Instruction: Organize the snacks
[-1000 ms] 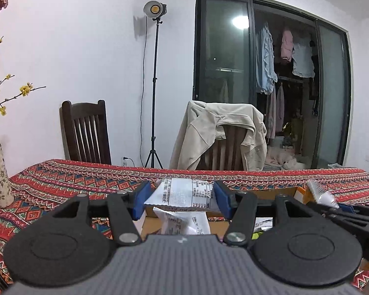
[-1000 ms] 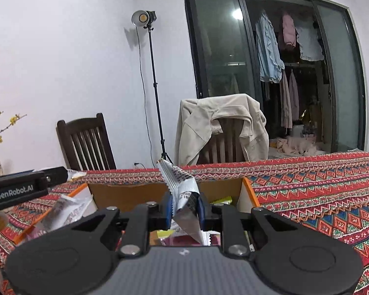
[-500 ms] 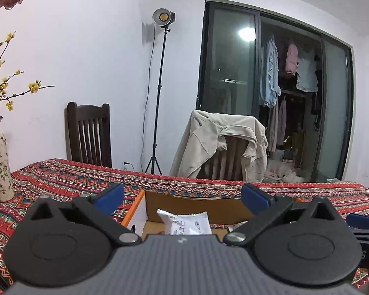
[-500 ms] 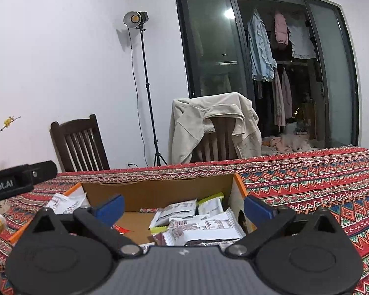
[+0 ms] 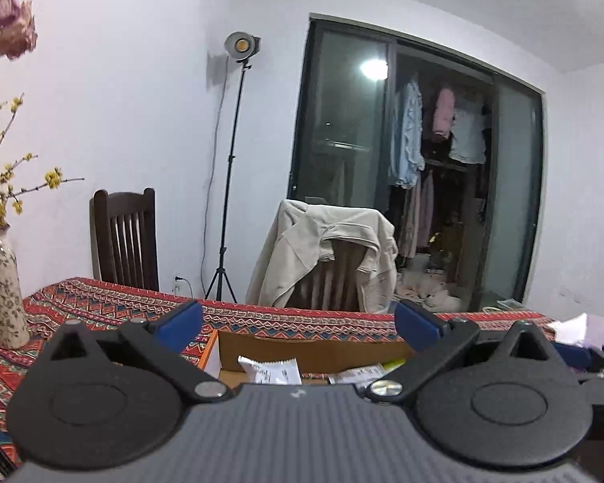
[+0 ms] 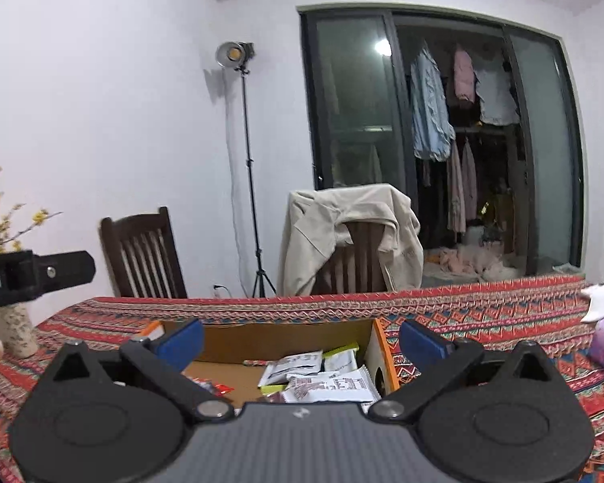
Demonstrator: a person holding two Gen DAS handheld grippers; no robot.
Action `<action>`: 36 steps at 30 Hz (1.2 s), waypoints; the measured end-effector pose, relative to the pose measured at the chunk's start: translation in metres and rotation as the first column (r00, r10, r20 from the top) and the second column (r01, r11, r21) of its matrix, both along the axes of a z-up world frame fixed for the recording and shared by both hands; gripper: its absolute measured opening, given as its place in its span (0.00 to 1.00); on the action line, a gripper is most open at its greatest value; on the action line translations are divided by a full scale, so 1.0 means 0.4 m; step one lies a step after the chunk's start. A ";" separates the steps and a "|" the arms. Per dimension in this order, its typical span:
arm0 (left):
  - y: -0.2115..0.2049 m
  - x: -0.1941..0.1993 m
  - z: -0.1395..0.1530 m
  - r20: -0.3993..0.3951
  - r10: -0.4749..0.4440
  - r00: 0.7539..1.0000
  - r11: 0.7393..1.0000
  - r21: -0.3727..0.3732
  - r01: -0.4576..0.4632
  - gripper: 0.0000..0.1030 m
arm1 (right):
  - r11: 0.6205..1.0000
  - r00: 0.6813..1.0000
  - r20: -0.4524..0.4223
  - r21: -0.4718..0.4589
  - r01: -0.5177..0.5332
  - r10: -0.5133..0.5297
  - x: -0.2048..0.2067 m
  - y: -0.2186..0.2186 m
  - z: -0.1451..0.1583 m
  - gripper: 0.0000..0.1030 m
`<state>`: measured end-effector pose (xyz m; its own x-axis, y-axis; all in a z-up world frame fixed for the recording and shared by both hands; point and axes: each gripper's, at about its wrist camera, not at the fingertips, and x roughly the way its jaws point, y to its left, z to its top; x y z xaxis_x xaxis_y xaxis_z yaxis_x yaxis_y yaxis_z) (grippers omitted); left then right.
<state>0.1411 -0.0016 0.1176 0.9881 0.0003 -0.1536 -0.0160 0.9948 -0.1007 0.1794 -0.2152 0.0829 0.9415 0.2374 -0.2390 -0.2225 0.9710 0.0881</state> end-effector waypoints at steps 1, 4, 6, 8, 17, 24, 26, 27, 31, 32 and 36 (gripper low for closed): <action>0.002 -0.019 0.000 0.002 -0.007 1.000 1.000 0.003 0.007 1.00 | 1.000 1.000 0.002 -0.004 -0.009 0.009 -0.016 -0.001 0.003 1.00; 0.012 -0.078 -0.009 0.002 -0.022 1.000 1.000 0.005 0.022 1.00 | 0.999 0.999 -0.003 -0.014 -0.043 0.043 -0.076 -0.006 0.002 1.00; 0.019 -0.117 -0.020 0.002 -0.024 1.000 1.000 0.007 0.024 1.00 | 0.998 0.998 -0.012 -0.014 -0.056 0.056 -0.111 -0.007 -0.005 1.00; 0.026 -0.154 -0.036 0.002 -0.023 1.000 1.000 0.012 0.023 1.00 | 0.998 0.998 -0.026 -0.014 -0.064 0.064 -0.144 -0.008 -0.016 1.00; 0.054 -0.276 -0.142 -0.101 -0.032 0.994 0.999 0.011 0.033 1.00 | 0.995 0.990 -0.115 -0.035 -0.092 0.087 -0.267 -0.019 -0.100 1.00; 0.071 -0.320 -0.206 -0.177 -0.020 0.984 1.000 0.007 0.021 1.00 | 0.995 0.981 -0.178 -0.040 -0.087 0.079 -0.314 -0.032 -0.151 1.00; 0.072 -0.324 -0.212 -0.189 -0.020 0.982 1.000 0.007 0.021 1.00 | 0.996 0.979 -0.189 -0.037 -0.087 0.078 -0.320 -0.036 -0.159 1.00; 0.070 -0.326 -0.214 -0.194 -0.022 0.981 1.000 0.008 0.024 1.00 | 0.996 0.978 -0.195 -0.035 -0.085 0.077 -0.324 -0.038 -0.164 1.00; 0.063 -0.331 -0.221 -0.204 -0.027 0.979 0.999 0.015 0.030 1.00 | 0.996 0.975 -0.208 -0.035 -0.086 0.077 -0.332 -0.038 -0.169 1.00; 0.061 -0.331 -0.222 -0.206 -0.027 0.978 0.999 0.016 0.031 1.00 | 0.996 0.975 -0.208 -0.035 -0.087 0.078 -0.335 -0.038 -0.170 1.00; 0.056 -0.332 -0.226 -0.212 -0.029 0.977 0.999 0.018 0.033 1.00 | 0.995 0.976 -0.204 -0.037 -0.088 0.078 -0.339 -0.037 -0.164 1.00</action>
